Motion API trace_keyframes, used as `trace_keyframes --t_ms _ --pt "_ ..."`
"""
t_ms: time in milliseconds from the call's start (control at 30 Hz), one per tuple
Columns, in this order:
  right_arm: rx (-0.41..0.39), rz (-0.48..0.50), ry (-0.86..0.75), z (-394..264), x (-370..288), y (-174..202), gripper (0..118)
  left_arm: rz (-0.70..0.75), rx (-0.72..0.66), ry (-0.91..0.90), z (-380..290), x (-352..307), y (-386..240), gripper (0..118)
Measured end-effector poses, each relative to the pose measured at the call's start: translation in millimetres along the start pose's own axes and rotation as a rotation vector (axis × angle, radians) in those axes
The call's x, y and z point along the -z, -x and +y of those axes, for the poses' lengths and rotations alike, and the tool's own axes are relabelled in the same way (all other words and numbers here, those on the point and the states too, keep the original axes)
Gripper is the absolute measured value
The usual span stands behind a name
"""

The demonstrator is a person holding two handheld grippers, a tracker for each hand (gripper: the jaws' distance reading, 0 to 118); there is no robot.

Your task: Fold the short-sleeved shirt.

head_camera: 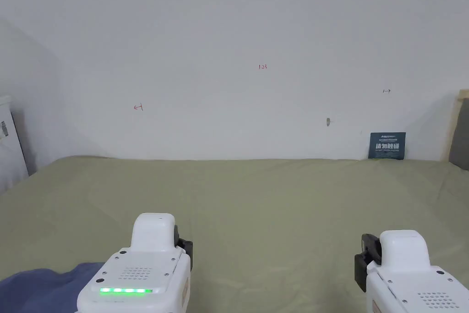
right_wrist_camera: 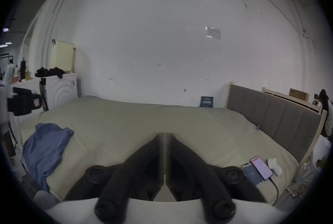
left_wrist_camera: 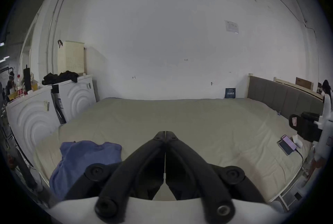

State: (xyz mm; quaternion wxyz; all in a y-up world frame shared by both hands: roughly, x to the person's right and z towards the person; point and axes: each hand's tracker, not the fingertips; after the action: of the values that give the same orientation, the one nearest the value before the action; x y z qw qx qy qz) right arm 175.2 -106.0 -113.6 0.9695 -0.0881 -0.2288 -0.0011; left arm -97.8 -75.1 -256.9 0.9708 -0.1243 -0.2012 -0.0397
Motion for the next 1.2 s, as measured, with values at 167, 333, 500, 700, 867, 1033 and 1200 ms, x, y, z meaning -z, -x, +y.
trace_keyframes --t_ms 167,333,500,700,867,1033,1200 --pt "0.024 -0.012 -0.002 -4.1 -1.3 -3.6 1 0.000 -0.008 -0.011 -0.1 1.5 -1.7 0" --pt "0.007 -0.027 -0.013 -0.6 -1.7 -5.3 1 -0.005 -0.006 -0.006 -1.4 2.9 -3.6 0" --pt "-0.016 -0.020 0.002 5.0 4.4 -4.1 1 0.020 -0.004 0.011 -6.0 3.9 8.2 0" --pt "-0.003 0.141 0.039 -2.7 26.2 41.3 1 0.180 -0.007 0.043 -13.2 -12.8 70.3 0" --pt "-0.008 0.335 0.025 -0.7 39.4 118.3 1 0.363 -0.043 0.061 -20.4 -47.4 139.4 0" --pt "-0.003 0.495 0.023 9.1 44.8 188.6 1 0.497 -0.074 0.075 -26.2 -80.2 188.1 0" --pt "-0.021 0.562 0.013 10.9 42.6 224.8 1 0.551 -0.100 0.095 -34.3 -93.1 214.2 0"
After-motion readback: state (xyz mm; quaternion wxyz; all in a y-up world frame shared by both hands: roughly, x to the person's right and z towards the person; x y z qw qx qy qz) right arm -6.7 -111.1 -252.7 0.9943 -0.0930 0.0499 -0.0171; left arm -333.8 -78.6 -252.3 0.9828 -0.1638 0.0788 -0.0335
